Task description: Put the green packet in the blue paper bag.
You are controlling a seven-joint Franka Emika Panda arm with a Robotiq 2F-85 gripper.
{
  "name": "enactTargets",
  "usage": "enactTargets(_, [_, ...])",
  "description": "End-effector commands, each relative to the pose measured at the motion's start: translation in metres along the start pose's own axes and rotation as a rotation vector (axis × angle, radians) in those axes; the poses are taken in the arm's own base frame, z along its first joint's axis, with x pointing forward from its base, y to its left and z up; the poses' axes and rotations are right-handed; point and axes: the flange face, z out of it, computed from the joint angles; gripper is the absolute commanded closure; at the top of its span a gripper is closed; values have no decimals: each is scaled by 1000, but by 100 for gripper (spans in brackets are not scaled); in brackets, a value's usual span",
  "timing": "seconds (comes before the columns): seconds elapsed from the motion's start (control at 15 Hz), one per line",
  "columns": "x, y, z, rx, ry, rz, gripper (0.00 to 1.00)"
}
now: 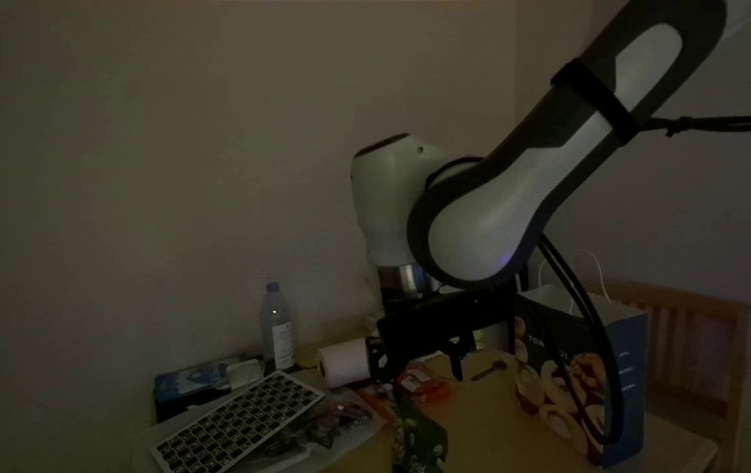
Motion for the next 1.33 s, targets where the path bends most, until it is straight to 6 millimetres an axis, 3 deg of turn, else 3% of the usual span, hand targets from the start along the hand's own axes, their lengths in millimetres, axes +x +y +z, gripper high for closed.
enactTargets(0.0, [12, 4, 43, -30, -98, 19, 0])
enactTargets(0.2, [17, 3, 70, -57, -146, 26, 0])
enactTargets(0.47, [23, -9, 92, -75, -165, -14, 0])
enactTargets(0.53, [17, -3, 86, -74, -139, 23, 0])
enactTargets(0.73, [19, -11, 91, -67, -149, -9, 0])
enactTargets(0.8, [18, -13, 90, -60, -146, -18, 25])
enactTargets(0.87, [17, -14, 88, -52, -139, -27, 26])
enactTargets(1.27, [16, -18, 84, -40, -137, -25, 66])
